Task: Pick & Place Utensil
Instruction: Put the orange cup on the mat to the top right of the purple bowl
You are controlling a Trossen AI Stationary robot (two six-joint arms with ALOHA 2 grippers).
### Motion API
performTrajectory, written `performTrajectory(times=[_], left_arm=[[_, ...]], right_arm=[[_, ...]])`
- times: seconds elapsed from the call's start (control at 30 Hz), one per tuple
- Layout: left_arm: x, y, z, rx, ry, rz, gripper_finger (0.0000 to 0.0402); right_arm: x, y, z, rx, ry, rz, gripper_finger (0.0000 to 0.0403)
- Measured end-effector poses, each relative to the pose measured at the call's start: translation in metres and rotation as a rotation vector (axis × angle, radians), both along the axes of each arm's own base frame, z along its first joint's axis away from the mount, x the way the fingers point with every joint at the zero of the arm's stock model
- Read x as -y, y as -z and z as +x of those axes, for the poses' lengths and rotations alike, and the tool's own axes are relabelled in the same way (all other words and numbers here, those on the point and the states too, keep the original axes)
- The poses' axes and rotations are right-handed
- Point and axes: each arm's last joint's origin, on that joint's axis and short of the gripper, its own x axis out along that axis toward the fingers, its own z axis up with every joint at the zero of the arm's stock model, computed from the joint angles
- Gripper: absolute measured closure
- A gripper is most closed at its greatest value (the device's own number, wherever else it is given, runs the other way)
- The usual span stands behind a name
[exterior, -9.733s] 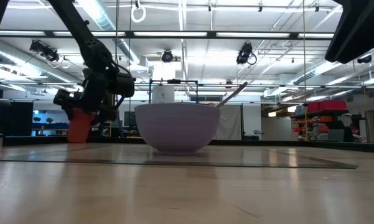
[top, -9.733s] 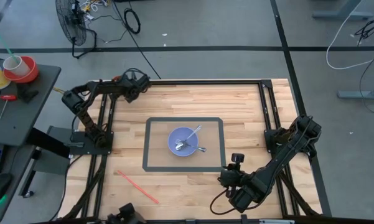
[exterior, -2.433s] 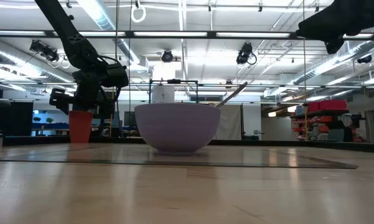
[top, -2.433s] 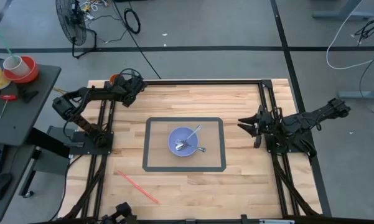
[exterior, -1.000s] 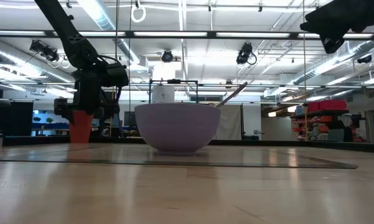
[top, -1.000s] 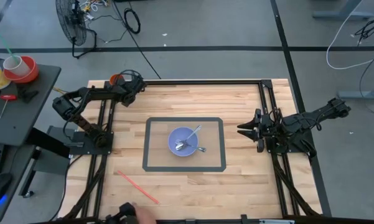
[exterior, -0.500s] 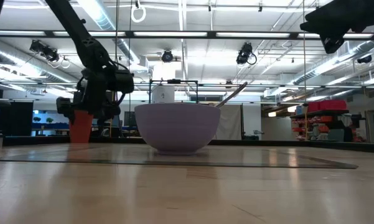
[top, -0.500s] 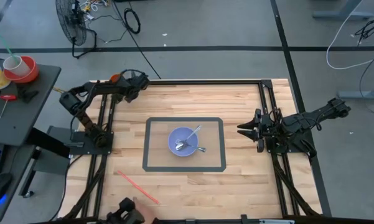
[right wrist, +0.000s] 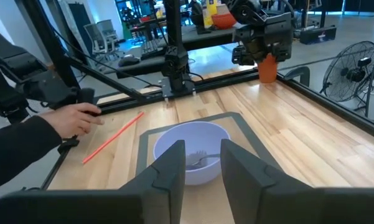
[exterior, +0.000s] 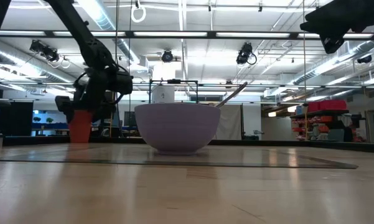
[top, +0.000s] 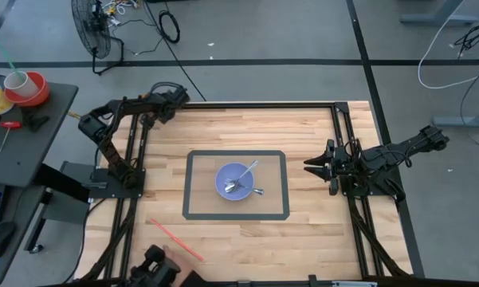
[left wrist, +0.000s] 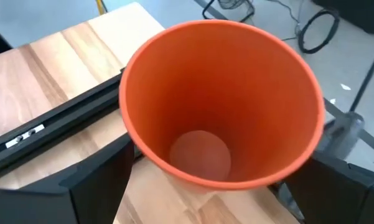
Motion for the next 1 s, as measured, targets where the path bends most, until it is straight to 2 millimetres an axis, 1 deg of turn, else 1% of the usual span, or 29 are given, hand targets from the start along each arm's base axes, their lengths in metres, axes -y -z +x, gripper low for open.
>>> performTrajectory(times=[0.2,0.5,0.6,0.77,1.0], left_arm=[[-0.0031,-0.0011,-0.0035,0.017,-0.032,0.012,0.0004],[-0.0036,-0.0010,-0.0025,0.020,-0.014,0.003,0.0004],[-0.0035,-0.0009,-0.0020,-0.010,0.032,-0.038,0.0004],[-0.0035,-0.0010,0.0004,-0.005,0.050,-0.037,0.0005],[-0.0043,-0.0012,0.0008,0.022,0.024,-0.008,0.0005]], right_arm=[[0.0000,0.0000,0.0000,0.000,0.000,0.000,0.0298],[0.0000,0.0000,0.0000,0.000,0.000,0.000,0.0298],[0.0000,0.0000,0.0000,0.000,0.000,0.000,0.0298],[0.0000,0.0000,0.0000,0.000,0.000,0.000,0.0298],[0.0000,-0.0001,0.0000,0.000,0.000,0.000,0.0298]])
